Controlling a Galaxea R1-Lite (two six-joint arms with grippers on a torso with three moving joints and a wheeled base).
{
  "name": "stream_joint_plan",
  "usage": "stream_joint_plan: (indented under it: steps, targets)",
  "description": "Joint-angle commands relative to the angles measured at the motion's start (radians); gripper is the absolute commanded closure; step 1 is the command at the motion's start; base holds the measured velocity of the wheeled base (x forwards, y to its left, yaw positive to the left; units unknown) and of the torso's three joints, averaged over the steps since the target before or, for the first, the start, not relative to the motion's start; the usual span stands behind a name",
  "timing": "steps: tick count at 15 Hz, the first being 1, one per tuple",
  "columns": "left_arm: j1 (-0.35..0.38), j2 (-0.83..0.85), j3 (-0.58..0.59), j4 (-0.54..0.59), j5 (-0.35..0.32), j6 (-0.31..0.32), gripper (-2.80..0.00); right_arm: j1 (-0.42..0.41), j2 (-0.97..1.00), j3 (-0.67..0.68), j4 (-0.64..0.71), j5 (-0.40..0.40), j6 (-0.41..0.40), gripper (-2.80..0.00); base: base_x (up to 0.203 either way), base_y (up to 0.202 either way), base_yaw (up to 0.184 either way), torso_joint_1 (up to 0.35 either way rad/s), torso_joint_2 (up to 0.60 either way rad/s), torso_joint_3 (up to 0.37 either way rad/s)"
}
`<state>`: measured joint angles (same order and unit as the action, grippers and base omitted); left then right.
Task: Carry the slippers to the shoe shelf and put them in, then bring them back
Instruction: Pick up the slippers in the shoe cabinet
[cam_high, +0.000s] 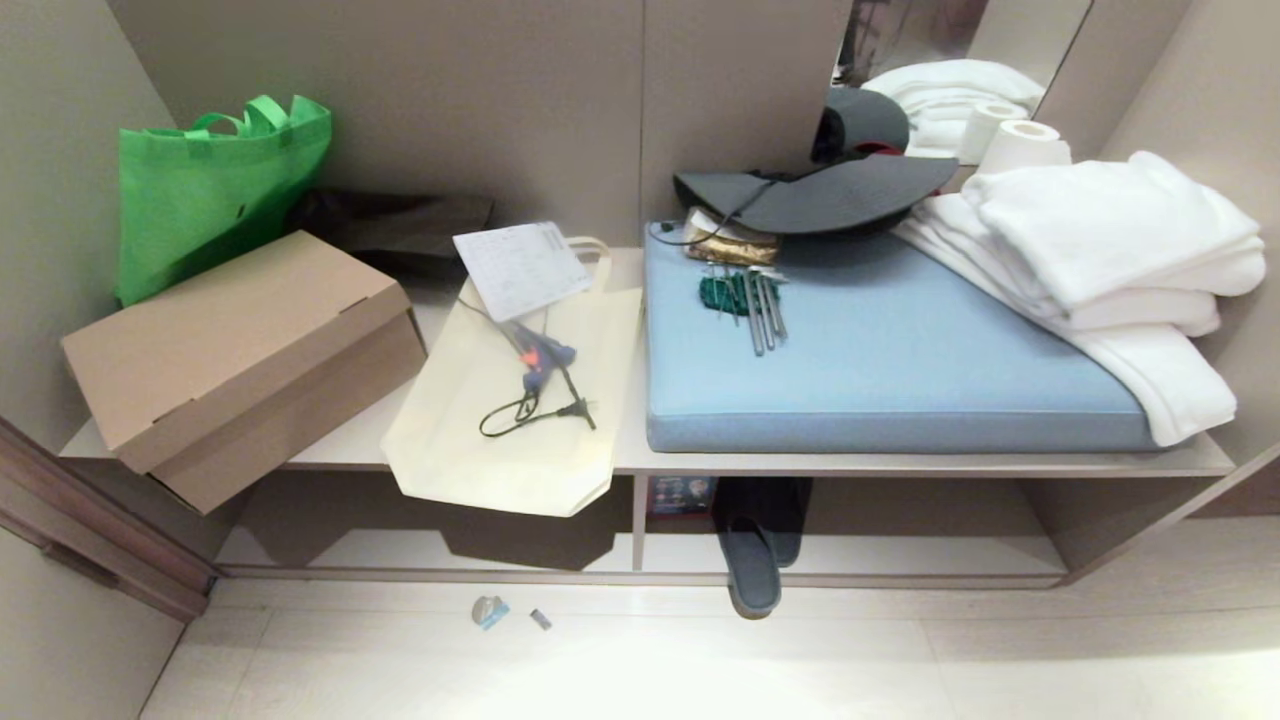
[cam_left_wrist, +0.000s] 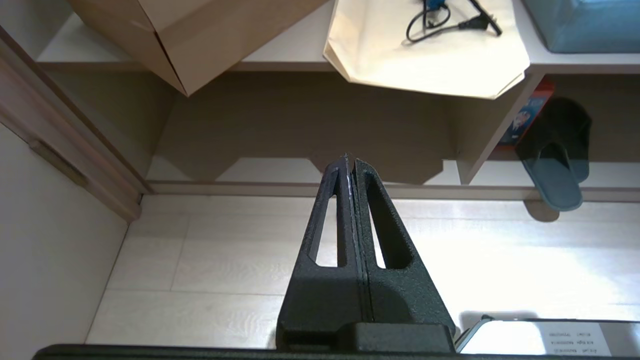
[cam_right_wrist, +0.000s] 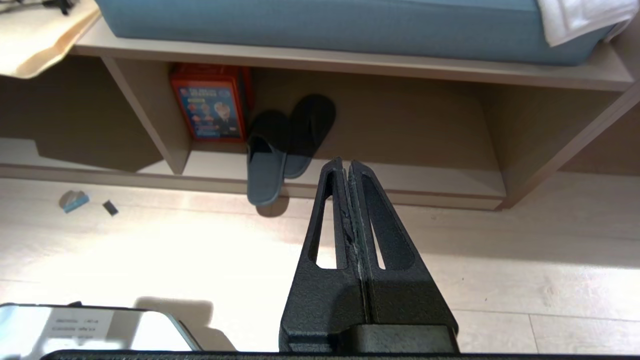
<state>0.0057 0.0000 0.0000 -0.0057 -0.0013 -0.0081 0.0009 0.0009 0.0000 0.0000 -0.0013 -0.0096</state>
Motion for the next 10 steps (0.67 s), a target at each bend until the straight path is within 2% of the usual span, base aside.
stream_joint_plan:
  steps: [1,10]
  targets:
    - [0.000,0.001,0.000,0.000,0.000,0.000,0.00,0.001,0.001,0.000,0.000,0.000,-0.001,0.00,0.000,0.000,0.000,-0.002,0.00,-0.198]
    - [0.000,0.001,0.000,0.000,0.001,-0.001,0.00,0.001,0.001,0.000,0.000,0.000,0.000,0.00,0.000,0.000,0.000,0.002,0.00,-0.201]
